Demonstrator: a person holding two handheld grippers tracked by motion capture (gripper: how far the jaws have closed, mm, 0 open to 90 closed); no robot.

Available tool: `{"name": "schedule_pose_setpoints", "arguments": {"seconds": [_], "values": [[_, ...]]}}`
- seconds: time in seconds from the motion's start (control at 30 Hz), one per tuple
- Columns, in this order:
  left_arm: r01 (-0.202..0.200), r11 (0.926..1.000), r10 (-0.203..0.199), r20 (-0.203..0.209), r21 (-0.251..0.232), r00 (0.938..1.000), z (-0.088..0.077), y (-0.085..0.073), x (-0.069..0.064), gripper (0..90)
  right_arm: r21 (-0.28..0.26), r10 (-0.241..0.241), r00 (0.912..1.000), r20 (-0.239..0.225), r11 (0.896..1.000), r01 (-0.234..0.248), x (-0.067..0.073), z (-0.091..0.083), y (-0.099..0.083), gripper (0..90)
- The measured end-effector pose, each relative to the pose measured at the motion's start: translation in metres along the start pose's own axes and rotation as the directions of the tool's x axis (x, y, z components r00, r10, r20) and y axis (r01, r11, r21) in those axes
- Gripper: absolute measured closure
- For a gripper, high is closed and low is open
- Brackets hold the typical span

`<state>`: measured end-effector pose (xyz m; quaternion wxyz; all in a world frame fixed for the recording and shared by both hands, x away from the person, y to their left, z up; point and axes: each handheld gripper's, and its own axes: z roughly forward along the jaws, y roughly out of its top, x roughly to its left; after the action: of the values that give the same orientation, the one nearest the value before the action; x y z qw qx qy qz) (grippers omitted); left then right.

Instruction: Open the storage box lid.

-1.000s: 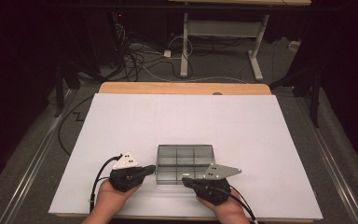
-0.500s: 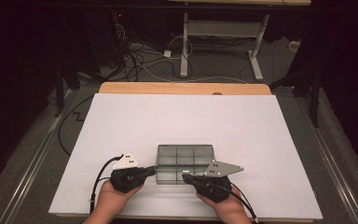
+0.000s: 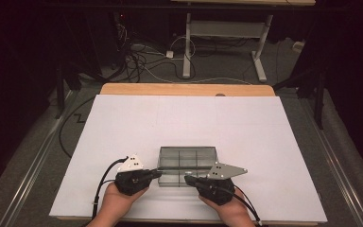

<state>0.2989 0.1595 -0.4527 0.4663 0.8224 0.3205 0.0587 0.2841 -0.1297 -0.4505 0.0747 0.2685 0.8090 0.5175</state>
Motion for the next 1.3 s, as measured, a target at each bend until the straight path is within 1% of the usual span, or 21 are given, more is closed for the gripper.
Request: {"name": "schedule_pose_setpoints", "arguments": {"seconds": [0.23, 0.43, 0.53, 0.63, 0.73, 0.87, 1.07, 1.17, 1.3], "values": [[-0.004, 1.0, 0.004, 0.003, -0.009, 1.0, 0.0, 0.003, 0.001, 87.3, 0.008, -0.007, 0.9999, 0.012, 1.0, 0.007, 0.001, -0.001, -0.003, 90.0], [-0.005, 0.9998, 0.006, 0.009, -0.019, 0.9999, 0.0, 0.005, 0.003, 87.3, 0.013, -0.015, 0.9987, 0.05, 1.0, 0.014, -0.001, -0.009, -0.006, 90.0], [-0.007, 0.9997, 0.008, 0.012, -0.023, 0.9999, 0.001, 0.006, 0.003, 87.3, 0.01, -0.009, 0.9971, 0.075, 1.0, 0.008, -0.003, -0.014, -0.008, 90.0], [-0.011, 0.9996, 0.011, 0.012, -0.028, 0.9999, 0.0, 0.007, 0.004, 87.3, 0.0, 0.009, 0.9949, 0.1, 1.0, -0.01, -0.008, -0.022, -0.012, 90.0], [-0.015, 0.9993, 0.016, 0.009, -0.035, 0.9998, 0.0, 0.008, 0.004, 87.3, -0.011, 0.03, 0.9913, 0.128, 1.0, -0.029, -0.013, -0.03, -0.014, 90.0], [-0.015, 0.9996, 0.015, 0.007, -0.022, 0.9999, 0.002, 0.009, 0.006, 87.3, -0.03, 0.061, 0.9846, 0.164, 0.998, -0.057, -0.02, -0.04, -0.016, 90.0], [-0.006, 0.9996, 0.007, 0.007, -0.029, 1.0, 0.003, 0.009, 0.008, 87.3, -0.048, 0.097, 0.9757, 0.196, 0.995, -0.09, -0.027, -0.052, -0.02, 90.0], [-0.006, 0.9996, 0.006, 0.006, -0.027, 1.0, 0.004, 0.009, 0.009, 87.3, -0.056, 0.106, 0.9709, 0.214, 0.994, -0.097, -0.031, -0.058, -0.023, 90.0], [-0.008, 0.9996, 0.008, 0.003, -0.028, 1.0, 0.004, 0.009, 0.009, 87.3, -0.075, 0.105, 0.965, 0.241, 0.993, -0.089, -0.039, -0.067, -0.025, 90.0]]}}
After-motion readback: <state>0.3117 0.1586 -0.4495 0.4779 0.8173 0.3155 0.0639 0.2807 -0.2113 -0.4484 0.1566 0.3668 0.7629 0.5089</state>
